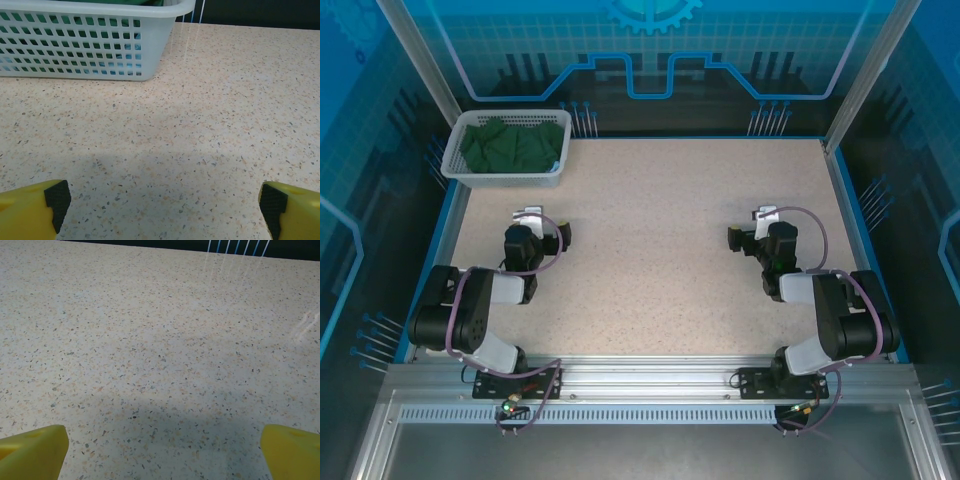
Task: Fold and stack the t-shirts
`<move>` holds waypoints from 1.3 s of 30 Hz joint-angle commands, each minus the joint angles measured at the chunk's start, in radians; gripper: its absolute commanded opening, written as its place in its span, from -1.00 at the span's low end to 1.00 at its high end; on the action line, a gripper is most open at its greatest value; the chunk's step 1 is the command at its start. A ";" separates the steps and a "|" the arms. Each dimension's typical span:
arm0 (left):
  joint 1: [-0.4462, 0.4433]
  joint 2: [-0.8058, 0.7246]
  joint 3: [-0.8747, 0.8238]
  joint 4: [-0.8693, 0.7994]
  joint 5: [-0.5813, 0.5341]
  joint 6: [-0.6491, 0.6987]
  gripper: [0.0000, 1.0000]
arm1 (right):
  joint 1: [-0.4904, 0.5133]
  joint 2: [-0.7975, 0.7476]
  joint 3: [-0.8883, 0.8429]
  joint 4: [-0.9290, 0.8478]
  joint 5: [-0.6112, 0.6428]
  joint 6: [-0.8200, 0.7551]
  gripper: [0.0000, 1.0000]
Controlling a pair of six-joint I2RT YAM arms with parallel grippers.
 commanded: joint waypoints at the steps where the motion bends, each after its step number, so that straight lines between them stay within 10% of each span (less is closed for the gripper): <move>1: -0.001 0.007 0.022 0.005 0.011 0.005 0.98 | 0.010 0.009 0.020 0.038 0.014 -0.011 1.00; 16: -0.004 0.002 0.018 0.016 0.002 0.006 0.98 | 0.010 0.007 0.018 0.045 0.015 -0.011 1.00; 24: -0.105 -0.344 0.042 -0.168 -0.246 0.030 0.98 | 0.025 -0.359 0.074 -0.293 0.060 0.003 1.00; 31: -0.121 -0.563 0.176 -0.354 -0.355 -0.355 0.98 | 0.003 -0.580 0.159 -0.549 0.050 0.298 1.00; 34: -0.052 -0.571 0.318 -0.557 -0.243 -0.427 0.98 | -0.051 -0.598 0.251 -0.817 0.075 0.550 1.00; 39: 0.100 -0.334 0.686 -0.923 0.004 -0.582 0.98 | -0.102 -0.556 0.231 -0.725 -0.268 0.656 1.00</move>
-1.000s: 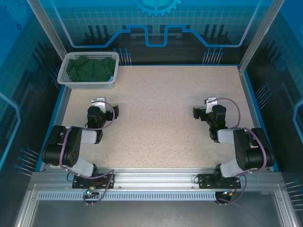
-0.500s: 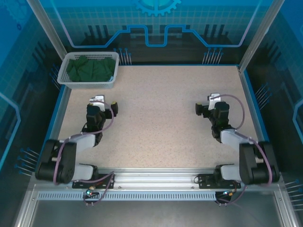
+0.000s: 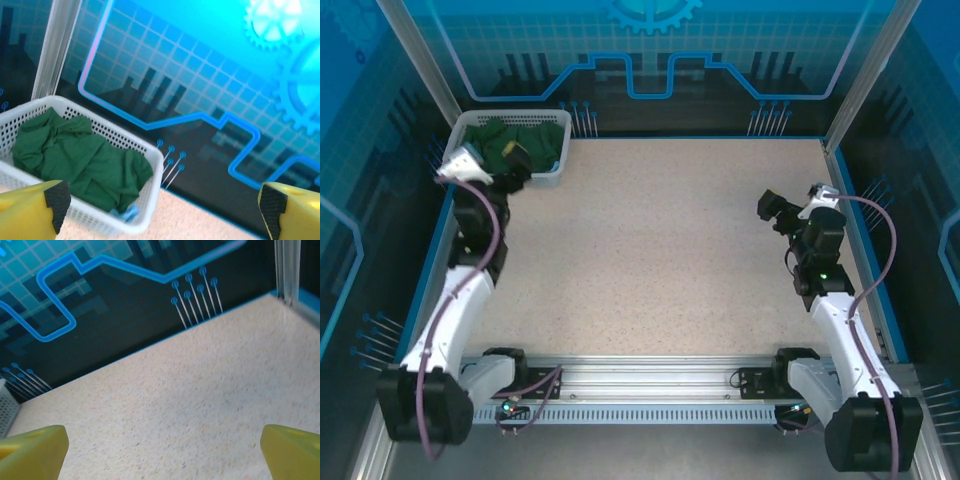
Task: Fold and stack the t-shirts
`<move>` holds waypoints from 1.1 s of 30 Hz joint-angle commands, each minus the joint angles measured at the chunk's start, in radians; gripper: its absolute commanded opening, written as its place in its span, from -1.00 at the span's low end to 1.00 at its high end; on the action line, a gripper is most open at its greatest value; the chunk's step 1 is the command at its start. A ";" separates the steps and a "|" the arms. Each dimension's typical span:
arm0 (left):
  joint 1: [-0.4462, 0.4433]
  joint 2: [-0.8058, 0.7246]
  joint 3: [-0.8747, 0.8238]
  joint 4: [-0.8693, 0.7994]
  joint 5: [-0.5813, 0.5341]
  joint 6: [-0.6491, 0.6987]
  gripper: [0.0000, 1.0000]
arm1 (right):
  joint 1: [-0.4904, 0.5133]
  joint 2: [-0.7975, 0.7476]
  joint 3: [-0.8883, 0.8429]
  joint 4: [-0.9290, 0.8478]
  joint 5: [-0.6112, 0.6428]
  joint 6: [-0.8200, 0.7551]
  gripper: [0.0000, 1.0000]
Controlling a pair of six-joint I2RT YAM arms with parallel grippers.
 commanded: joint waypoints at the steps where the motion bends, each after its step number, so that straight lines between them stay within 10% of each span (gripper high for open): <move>1: 0.038 0.166 0.209 -0.336 0.152 -0.133 0.97 | 0.037 0.067 0.017 -0.061 -0.233 0.148 0.99; 8: 0.040 0.680 0.784 -0.826 0.191 -0.203 0.97 | 0.493 0.385 0.241 -0.252 -0.052 -0.103 0.97; 19: 0.017 1.321 1.460 -1.076 0.185 -0.129 0.70 | 0.596 0.551 0.287 -0.192 -0.097 -0.170 0.76; 26: 0.010 1.486 1.638 -1.057 0.199 -0.124 0.28 | 0.609 0.600 0.306 -0.186 -0.139 -0.179 0.63; 33: 0.014 1.479 1.644 -0.987 0.192 -0.109 -0.79 | 0.613 0.614 0.310 -0.182 -0.150 -0.181 0.55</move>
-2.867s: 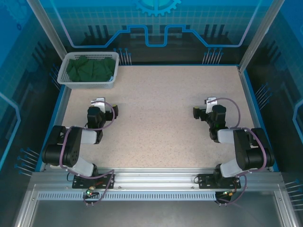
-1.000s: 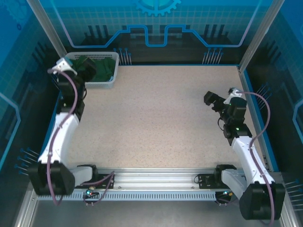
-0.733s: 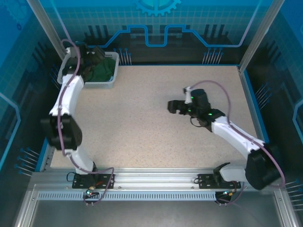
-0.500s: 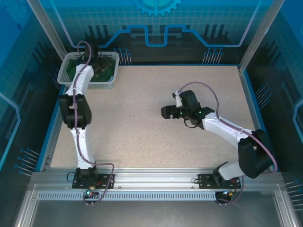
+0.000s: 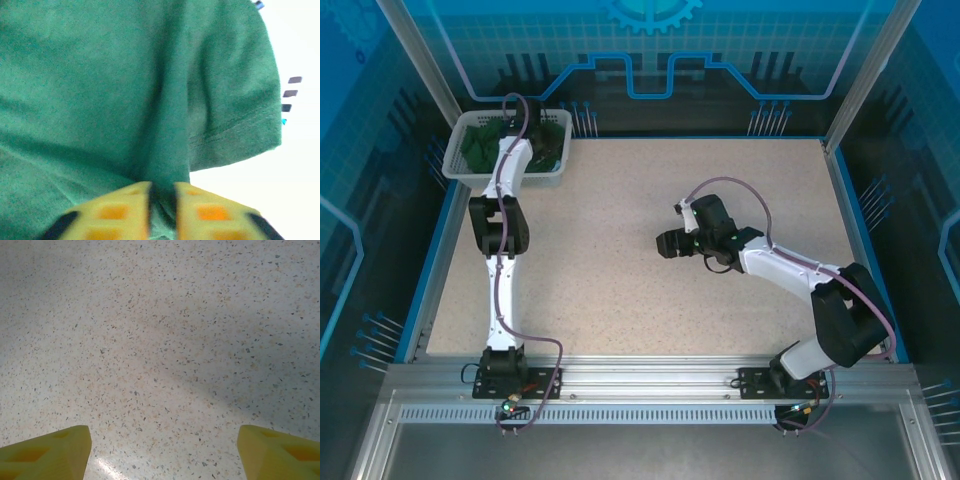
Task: Fold and stack the t-shirts
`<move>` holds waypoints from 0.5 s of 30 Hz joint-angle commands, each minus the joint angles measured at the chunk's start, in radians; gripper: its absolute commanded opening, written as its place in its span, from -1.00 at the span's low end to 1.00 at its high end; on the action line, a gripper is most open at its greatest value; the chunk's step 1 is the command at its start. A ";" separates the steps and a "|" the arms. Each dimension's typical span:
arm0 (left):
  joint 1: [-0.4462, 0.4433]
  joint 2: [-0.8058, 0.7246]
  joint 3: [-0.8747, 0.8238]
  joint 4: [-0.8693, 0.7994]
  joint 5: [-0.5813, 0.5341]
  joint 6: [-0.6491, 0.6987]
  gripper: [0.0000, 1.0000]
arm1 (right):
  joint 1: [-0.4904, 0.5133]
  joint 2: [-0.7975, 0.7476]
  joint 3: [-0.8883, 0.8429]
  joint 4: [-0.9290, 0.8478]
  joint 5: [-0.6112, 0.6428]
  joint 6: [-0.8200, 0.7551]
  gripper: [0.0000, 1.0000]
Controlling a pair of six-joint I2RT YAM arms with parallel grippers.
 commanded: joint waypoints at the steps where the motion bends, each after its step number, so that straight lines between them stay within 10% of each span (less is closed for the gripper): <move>1: -0.004 -0.006 0.039 0.033 0.013 0.010 -0.95 | 0.016 0.015 0.030 0.013 -0.023 -0.009 0.55; 11: -0.004 -0.073 -0.027 0.080 0.010 0.044 -1.00 | 0.016 0.021 0.036 0.001 -0.006 -0.011 0.50; 13: -0.003 -0.075 -0.033 0.069 0.005 0.054 -0.13 | 0.015 0.022 0.037 -0.002 -0.006 -0.009 0.50; 15: -0.003 -0.074 -0.042 0.056 -0.009 0.061 0.15 | 0.016 0.024 0.041 -0.007 -0.004 -0.009 0.51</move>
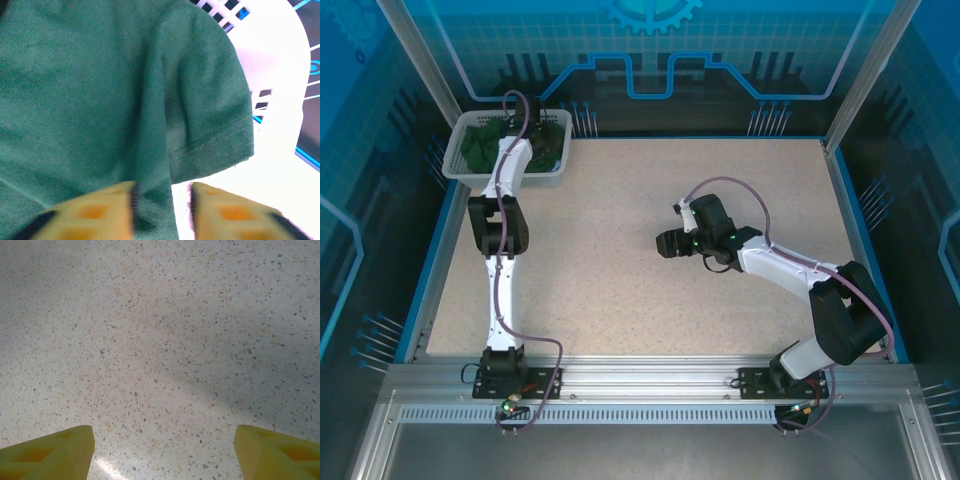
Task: Fold and stack the t-shirts
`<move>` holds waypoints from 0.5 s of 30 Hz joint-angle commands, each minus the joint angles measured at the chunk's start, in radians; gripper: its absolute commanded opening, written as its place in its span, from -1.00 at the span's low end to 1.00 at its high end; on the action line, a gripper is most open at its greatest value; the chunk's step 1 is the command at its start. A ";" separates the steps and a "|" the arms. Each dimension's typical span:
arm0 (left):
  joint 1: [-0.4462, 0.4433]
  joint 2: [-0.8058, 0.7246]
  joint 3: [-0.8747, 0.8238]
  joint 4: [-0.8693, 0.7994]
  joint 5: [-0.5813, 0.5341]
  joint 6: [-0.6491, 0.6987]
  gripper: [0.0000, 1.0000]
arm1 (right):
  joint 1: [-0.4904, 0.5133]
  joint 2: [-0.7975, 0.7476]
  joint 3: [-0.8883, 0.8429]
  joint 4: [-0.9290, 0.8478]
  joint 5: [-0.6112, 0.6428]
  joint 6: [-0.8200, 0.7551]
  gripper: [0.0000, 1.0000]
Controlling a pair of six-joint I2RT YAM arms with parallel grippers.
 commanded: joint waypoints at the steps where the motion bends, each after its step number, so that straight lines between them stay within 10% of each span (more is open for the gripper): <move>1: -0.003 -0.058 -0.024 -0.010 -0.014 0.035 0.24 | 0.014 0.011 0.030 -0.007 -0.004 -0.009 0.51; 15: -0.001 0.027 0.010 -0.036 -0.006 0.006 -0.14 | 0.015 0.004 0.034 -0.016 -0.002 -0.014 0.51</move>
